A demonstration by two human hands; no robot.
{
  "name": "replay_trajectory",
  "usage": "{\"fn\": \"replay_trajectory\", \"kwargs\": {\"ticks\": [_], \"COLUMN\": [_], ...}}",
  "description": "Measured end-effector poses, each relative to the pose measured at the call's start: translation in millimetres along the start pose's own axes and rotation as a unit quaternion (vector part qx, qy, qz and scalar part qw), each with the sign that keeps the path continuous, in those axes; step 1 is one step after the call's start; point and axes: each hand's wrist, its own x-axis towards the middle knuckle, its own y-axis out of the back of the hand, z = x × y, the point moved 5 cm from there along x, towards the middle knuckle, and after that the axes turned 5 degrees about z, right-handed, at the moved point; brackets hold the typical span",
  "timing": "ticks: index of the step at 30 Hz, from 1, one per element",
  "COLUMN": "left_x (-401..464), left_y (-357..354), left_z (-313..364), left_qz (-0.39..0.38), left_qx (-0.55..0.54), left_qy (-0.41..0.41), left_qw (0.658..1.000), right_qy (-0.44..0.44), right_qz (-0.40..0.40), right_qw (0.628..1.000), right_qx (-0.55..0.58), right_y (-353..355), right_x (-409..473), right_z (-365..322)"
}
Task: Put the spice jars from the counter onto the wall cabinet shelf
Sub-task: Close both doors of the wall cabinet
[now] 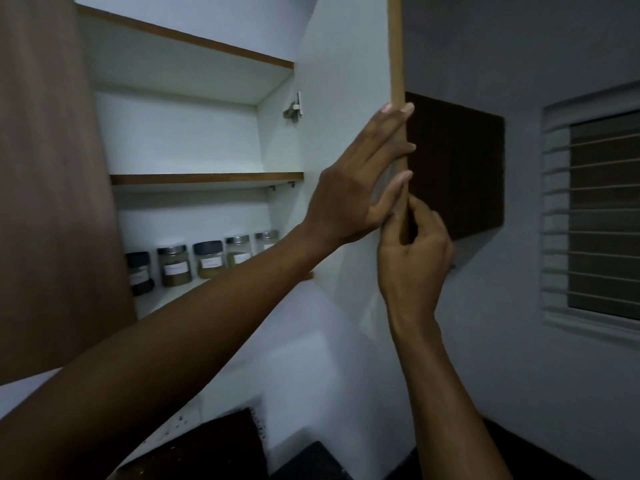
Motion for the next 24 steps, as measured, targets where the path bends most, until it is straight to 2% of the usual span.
{"fn": "replay_trajectory", "kwargs": {"ticks": [4,12,16,19,24], "left_x": [-19,-70,-102,-129,-168], "left_y": [62,172,206,221,232], "left_z": [-22,-77,-110,-136,-184], "left_qz": [0.051,0.044,0.026,0.021,-0.018], "left_qx": [0.004,0.100,0.126,0.141,0.133], "left_qy": [0.066,0.197,0.279,0.305,0.358], "left_qw": [0.997,0.974,0.952,0.941,0.924], "right_qy": [0.026,0.078,0.134,0.189,0.251], "right_qz": [-0.066,-0.235,-0.251,-0.253,-0.284], "right_qw": [0.997,0.965,0.959,0.945,0.920], "right_qx": [0.018,0.086,0.002,-0.085,-0.103], "right_y": [-36,-158,-218,-263,-328], "right_x": [-41,-119,-154,-176,-190], "right_z": [-38,-92,-105,-120,-114]}}
